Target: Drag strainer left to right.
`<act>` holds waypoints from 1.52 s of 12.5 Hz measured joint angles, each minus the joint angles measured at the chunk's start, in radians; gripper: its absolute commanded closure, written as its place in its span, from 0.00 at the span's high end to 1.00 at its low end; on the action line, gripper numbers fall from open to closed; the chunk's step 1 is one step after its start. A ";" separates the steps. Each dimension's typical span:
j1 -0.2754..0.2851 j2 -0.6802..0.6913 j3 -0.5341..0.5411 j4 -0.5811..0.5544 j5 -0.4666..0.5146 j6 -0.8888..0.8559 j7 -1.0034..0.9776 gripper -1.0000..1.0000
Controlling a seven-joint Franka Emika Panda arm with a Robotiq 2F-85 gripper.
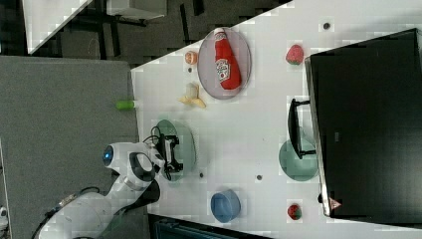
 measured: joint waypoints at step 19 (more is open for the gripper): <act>-0.106 -0.144 -0.269 -0.178 0.008 -0.019 -0.188 1.00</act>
